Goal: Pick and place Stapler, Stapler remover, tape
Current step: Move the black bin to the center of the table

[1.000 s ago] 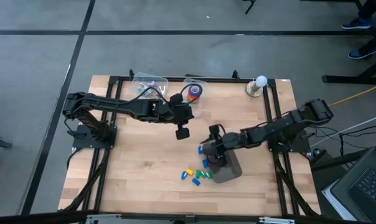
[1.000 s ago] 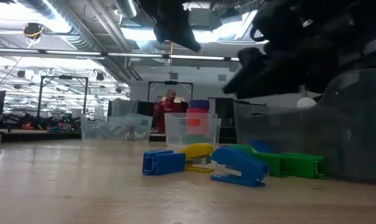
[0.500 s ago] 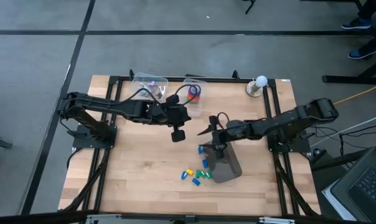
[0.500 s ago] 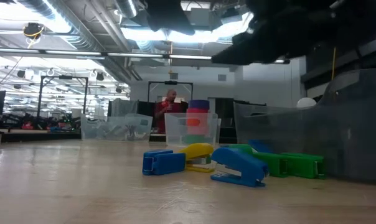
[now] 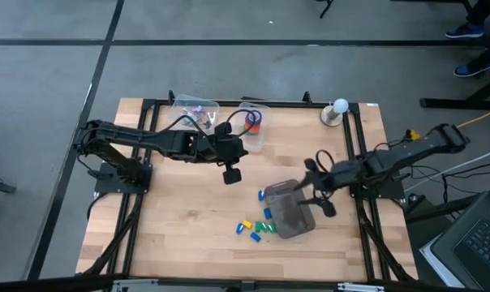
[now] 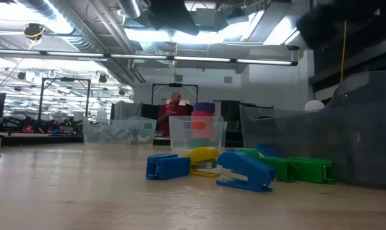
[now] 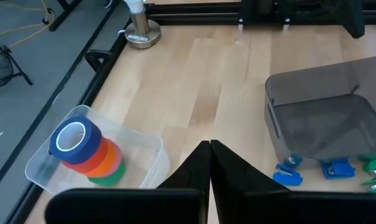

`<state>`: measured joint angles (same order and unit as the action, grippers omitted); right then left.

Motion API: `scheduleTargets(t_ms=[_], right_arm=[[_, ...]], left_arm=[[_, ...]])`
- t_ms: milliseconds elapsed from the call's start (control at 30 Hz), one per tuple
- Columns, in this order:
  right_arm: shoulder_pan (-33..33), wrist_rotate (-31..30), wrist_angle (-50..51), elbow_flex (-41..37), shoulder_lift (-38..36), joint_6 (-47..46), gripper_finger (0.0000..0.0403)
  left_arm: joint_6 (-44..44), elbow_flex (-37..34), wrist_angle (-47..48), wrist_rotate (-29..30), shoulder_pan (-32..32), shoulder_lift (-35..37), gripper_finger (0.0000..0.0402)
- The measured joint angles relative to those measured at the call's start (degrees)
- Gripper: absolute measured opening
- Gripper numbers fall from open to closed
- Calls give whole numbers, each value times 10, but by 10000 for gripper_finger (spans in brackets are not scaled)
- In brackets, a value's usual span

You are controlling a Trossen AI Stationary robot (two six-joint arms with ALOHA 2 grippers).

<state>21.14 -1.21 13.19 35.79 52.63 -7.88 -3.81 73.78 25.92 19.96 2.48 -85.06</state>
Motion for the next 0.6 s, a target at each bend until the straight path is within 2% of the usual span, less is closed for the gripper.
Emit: scheduleTargets(t_ms=[233, 400, 600], right_arm=[[85, 36, 182, 0, -14, -174, 225], [137, 57, 234, 0, -6, -253, 225], [178, 40, 236, -11, 19, -308, 225]], left_arm=[[1, 0, -2, 4, 0, 0, 3], [1, 0, -2, 4, 0, 0, 5], [1, 0, -2, 4, 0, 0, 7]])
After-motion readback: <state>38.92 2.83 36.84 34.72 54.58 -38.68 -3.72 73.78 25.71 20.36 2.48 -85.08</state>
